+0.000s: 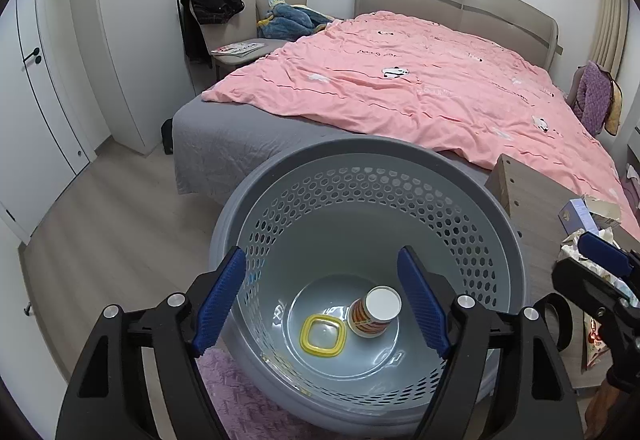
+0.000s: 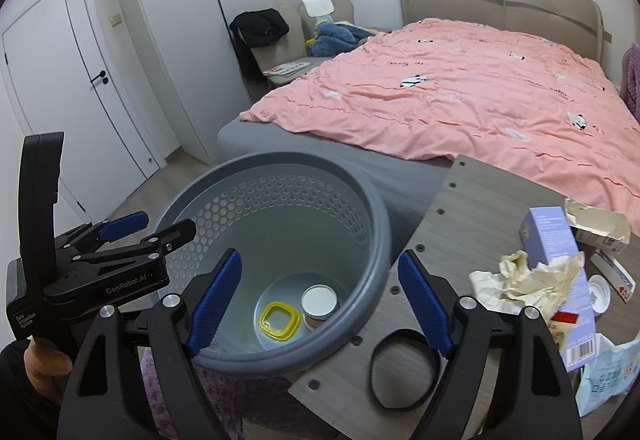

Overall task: Collect trash
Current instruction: 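Move both grippers back from the basket toward the table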

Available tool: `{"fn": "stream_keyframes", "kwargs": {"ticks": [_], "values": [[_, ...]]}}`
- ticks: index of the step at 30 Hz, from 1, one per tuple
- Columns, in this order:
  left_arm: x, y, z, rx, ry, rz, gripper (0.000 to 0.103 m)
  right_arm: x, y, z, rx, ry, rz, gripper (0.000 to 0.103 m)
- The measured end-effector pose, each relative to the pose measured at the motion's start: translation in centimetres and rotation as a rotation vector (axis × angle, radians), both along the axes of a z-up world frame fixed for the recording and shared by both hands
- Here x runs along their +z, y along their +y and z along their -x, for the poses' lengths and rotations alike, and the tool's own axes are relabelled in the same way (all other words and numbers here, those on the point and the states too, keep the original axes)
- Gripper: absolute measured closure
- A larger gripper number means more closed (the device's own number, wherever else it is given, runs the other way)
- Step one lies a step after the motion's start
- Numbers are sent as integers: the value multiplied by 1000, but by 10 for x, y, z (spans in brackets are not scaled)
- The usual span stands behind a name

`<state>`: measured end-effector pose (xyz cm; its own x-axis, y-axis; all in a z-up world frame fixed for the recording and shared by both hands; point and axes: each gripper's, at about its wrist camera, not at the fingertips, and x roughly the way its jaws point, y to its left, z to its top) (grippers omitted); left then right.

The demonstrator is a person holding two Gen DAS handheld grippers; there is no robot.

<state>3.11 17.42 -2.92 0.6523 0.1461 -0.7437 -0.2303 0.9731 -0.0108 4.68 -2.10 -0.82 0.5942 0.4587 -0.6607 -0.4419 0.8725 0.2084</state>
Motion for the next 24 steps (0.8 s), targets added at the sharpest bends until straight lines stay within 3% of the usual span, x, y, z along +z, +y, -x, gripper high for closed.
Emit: {"fn": "stream_keyframes", "kwargs": {"ticks": [11,24], "values": [[1,-22,1,-65,11,20,28,7,-29,1,-69,1,-21,18],[25,-75,18,-174,-45,2,28,23,-103,46,-220,-39,-60,17]]}}
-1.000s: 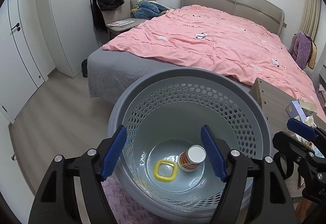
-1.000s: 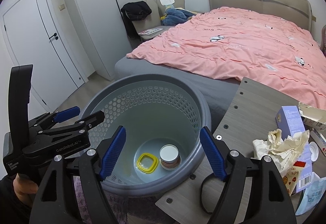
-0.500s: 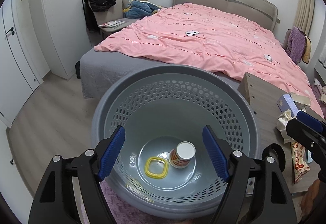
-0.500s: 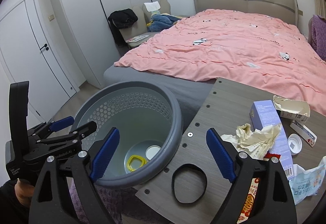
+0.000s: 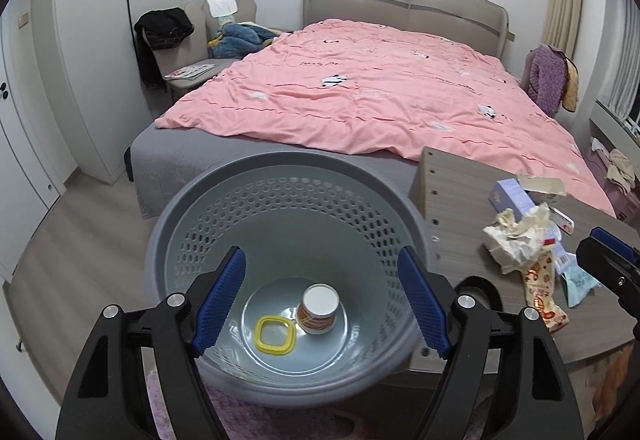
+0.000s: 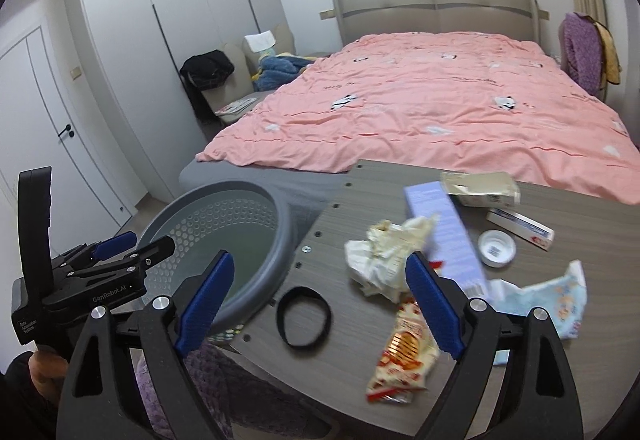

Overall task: Collect trash
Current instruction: 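Move both grippers back from the basket toward the table, then grasp the snack wrapper with the right gripper while the left grasps the black elastic band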

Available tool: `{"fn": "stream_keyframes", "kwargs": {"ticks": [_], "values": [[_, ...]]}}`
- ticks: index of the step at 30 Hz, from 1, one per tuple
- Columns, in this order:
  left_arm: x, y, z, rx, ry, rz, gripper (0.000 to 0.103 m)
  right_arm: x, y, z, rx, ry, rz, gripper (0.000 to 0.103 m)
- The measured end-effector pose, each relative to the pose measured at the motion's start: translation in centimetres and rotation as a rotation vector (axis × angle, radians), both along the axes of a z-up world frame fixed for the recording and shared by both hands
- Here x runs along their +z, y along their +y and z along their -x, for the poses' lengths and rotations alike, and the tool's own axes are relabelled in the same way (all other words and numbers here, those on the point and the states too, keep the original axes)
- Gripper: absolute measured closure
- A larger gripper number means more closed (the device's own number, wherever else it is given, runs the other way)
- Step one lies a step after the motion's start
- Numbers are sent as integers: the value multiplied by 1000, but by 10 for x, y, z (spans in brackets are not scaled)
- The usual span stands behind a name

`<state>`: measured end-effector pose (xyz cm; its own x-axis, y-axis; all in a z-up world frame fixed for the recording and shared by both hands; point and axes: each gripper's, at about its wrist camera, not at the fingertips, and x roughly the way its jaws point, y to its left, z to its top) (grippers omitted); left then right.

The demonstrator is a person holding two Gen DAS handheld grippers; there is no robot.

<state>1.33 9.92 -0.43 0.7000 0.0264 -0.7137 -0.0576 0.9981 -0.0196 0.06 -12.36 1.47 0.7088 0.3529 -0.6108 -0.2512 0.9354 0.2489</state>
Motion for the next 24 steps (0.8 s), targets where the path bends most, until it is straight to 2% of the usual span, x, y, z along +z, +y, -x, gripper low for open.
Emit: {"fn": "stream_keyframes", "kwargs": {"ticks": [6,12,17,24], "values": [[5,-32,10,-61,-16,-17,28,-1,-42,25,-83,-15,-8,17],[-3,-62,17,-108,5,-27,28,-18,-64,44,-111,19,-20,17],[-13,-74,21,-114,25,-39,28,-41,-64,52,-95,68,-31,17],[-24,-71,21,-89,53,-43,28,-68,-45,38,-72,118,9,17]]}}
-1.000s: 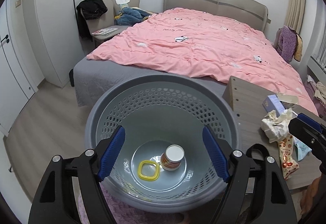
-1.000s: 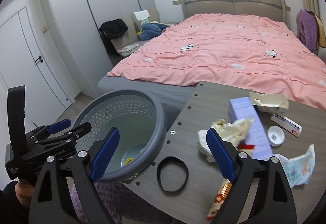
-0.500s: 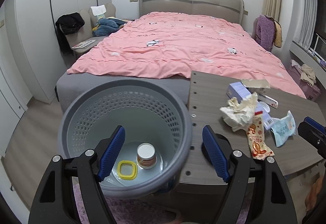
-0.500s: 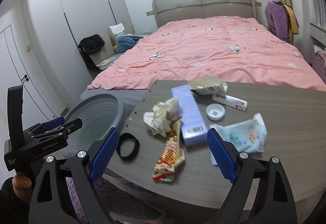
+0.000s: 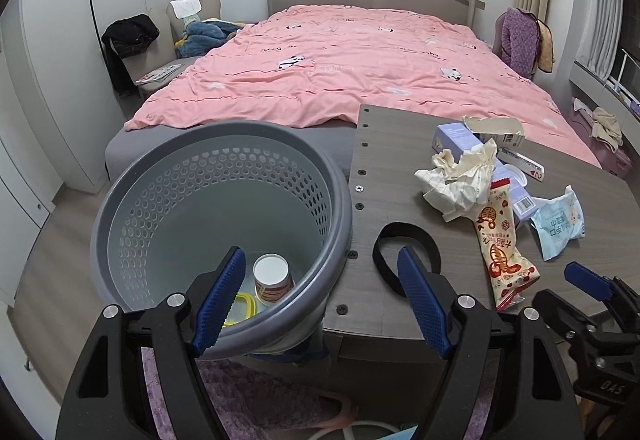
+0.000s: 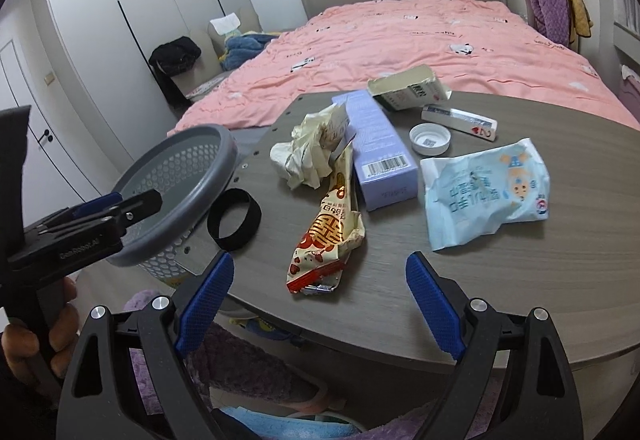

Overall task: Collect trash
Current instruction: 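Grasp the snack wrapper with the right gripper while the left grasps the black elastic band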

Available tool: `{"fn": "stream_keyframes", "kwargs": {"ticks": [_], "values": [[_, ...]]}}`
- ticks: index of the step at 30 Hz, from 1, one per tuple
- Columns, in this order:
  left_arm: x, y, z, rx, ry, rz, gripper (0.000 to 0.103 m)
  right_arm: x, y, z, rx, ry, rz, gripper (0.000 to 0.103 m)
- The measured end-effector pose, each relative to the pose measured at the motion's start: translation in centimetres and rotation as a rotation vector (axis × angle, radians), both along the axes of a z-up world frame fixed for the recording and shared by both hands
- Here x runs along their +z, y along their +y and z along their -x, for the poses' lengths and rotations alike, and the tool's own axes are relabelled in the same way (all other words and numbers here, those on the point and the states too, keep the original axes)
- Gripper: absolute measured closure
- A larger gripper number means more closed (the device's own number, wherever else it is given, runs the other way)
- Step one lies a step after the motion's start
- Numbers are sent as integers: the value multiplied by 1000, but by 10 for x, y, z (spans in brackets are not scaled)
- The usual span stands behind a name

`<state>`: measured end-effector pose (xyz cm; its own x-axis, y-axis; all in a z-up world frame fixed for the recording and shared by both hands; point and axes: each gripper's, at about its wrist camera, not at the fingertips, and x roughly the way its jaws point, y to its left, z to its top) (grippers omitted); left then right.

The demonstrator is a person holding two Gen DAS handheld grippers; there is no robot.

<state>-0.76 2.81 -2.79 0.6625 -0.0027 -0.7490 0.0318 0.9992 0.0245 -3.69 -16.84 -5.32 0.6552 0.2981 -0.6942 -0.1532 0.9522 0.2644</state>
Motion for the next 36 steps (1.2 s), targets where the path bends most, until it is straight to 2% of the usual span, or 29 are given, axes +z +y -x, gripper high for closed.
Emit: {"fn": "stream_keyframes", "kwargs": {"ticks": [8,12,18,19,20,25,36], "values": [[-4,13,-5,26,4,21,28,-17,19,-25,-17,37,96,29],[-5,16,-7,28,4,27,28,-24,27,-33,-25,53,148,31],[-7,19,-8,25,9,40,28,-28,33,-35,-27,56,208,47],[-7,19,-8,24,8,41,28,-28,33,-35,-29,56,210,55],[-7,19,-8,23,7,43,28,-28,34,-35,-28,58,212,56],[-6,18,-5,10,5,52,28,-24,33,-30,-24,48,206,60],[-6,2,3,-47,17,65,28,-4,15,-9,-50,13,153,60]]}}
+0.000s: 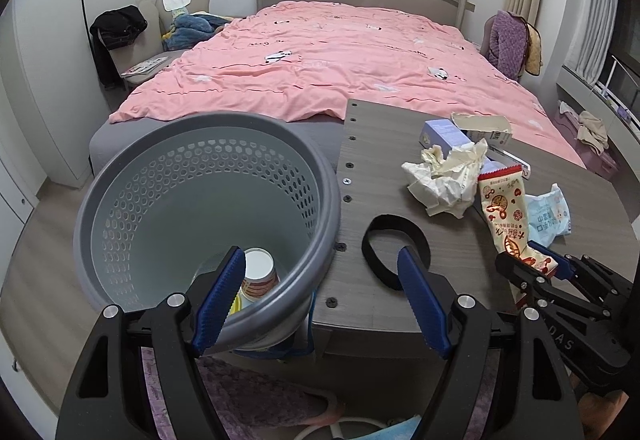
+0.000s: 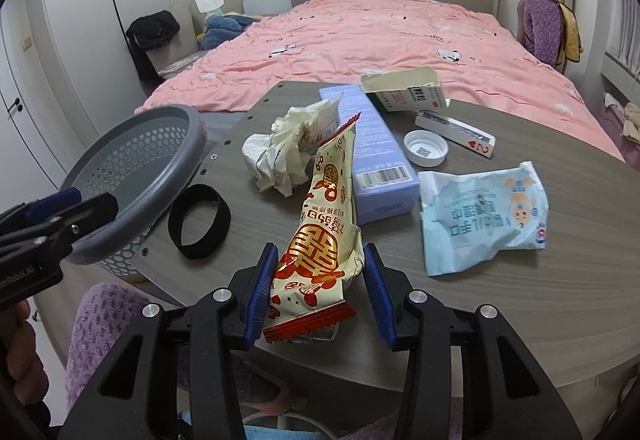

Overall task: Collect trash
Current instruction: 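Grasp the snack wrapper with the right gripper while the left grasps the black elastic band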

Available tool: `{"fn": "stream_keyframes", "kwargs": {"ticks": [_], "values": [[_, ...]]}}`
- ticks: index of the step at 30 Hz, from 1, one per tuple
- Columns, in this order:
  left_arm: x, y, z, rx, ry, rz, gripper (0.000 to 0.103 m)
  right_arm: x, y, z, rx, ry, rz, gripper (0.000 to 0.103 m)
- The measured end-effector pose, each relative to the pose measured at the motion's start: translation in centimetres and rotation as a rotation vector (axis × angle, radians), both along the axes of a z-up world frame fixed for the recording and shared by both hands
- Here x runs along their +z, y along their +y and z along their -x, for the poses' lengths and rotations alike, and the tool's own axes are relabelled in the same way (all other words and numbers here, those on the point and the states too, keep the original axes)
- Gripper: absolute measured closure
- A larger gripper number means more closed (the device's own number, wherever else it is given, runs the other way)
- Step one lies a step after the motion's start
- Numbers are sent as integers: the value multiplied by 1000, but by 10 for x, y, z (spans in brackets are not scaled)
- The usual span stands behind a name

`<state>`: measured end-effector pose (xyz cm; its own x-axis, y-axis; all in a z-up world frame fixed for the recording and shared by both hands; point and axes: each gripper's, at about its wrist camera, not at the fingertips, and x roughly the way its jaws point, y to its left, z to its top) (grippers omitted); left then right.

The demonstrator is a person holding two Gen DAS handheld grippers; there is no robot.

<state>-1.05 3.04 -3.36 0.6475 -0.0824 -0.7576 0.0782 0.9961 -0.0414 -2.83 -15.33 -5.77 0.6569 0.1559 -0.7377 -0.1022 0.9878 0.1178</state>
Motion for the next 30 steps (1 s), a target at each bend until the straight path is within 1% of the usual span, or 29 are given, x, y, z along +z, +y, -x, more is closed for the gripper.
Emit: {"fn": "stream_keyframes", "kwargs": {"ticks": [5,12,20,26,30], "values": [[-2,-12,1,-36,22,11,28,11,-14,11,-18,-21,-29,60],[-13,-30,-3,-75,75,31,28,18,-29,29,-19,-54,-62,60],[-30,-55,-12,-95,121,2,28,17,-38,38,-1,-74,-108,60],[-41,-64,-24,-75,146,-26,28,14,-42,39,17,-75,-133,60],[-47,-68,-31,-67,146,-51,29,13,-47,40,13,-83,-152,60]]}}
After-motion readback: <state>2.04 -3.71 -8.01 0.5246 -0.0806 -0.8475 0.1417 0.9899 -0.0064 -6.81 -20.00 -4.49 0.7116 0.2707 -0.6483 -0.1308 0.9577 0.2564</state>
